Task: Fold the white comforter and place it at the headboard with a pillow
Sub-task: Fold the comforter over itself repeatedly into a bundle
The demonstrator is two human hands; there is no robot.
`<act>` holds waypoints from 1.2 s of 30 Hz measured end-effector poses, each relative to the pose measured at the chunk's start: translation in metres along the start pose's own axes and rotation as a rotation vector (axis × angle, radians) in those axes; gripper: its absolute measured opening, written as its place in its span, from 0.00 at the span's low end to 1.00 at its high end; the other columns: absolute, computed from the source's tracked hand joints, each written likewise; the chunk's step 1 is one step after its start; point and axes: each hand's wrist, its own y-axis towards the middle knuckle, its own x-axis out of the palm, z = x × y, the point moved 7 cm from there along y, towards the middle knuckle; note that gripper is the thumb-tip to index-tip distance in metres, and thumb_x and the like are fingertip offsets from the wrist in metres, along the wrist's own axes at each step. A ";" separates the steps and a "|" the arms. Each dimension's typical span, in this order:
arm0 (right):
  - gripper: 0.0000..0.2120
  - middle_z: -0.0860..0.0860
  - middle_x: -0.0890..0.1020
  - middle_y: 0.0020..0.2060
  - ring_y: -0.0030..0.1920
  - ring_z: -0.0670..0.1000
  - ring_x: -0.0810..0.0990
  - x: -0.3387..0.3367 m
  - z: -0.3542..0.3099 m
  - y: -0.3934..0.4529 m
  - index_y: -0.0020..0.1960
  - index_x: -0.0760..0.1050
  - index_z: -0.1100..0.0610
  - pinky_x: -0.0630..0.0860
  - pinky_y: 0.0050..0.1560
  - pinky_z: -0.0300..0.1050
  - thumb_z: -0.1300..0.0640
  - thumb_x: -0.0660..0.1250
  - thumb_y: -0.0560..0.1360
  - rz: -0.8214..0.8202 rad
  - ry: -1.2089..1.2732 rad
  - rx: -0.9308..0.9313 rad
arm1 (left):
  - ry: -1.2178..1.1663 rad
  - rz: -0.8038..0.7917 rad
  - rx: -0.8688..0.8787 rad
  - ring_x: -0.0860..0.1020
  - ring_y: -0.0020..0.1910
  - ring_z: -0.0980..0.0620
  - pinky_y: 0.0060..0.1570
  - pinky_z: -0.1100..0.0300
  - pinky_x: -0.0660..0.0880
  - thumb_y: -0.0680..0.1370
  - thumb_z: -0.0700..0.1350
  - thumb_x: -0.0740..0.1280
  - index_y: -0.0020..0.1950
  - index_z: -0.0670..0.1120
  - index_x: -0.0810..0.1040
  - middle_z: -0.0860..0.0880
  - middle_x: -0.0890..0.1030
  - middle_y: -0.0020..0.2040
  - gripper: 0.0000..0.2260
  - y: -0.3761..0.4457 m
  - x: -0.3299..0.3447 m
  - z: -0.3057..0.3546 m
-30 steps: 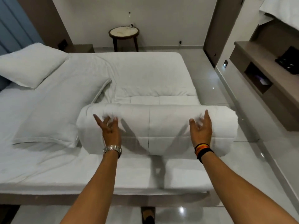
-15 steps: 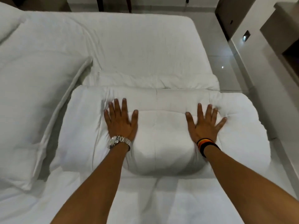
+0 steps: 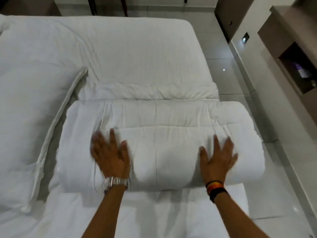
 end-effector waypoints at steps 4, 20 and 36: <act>0.55 0.53 0.35 0.83 0.82 0.63 0.40 0.004 0.074 -0.090 0.79 0.37 0.28 0.49 0.77 0.74 0.25 0.71 0.66 -0.024 0.491 0.866 | -0.382 0.021 -0.753 0.38 0.82 0.29 0.74 0.22 0.45 0.77 0.71 0.65 0.80 0.72 0.36 0.38 0.36 0.84 0.44 -0.093 -0.005 -0.052; 0.66 0.54 0.78 0.63 0.53 0.55 0.77 0.048 0.036 -0.022 0.77 0.47 0.31 0.69 0.55 0.48 0.35 0.85 0.51 0.206 0.858 0.888 | -1.027 0.167 -1.107 0.70 0.75 0.41 0.75 0.41 0.67 0.60 0.55 0.87 0.83 0.65 0.43 0.49 0.59 0.83 0.66 -0.053 0.057 -0.064; 0.63 0.52 0.72 0.64 0.62 0.58 0.75 -0.140 0.115 -0.255 0.78 0.50 0.39 0.69 0.62 0.50 0.39 0.86 0.55 0.160 0.799 0.831 | -1.117 0.216 -1.251 0.74 0.70 0.38 0.71 0.41 0.71 0.54 0.61 0.87 0.82 0.65 0.48 0.40 0.66 0.78 0.67 -0.332 -0.131 -0.093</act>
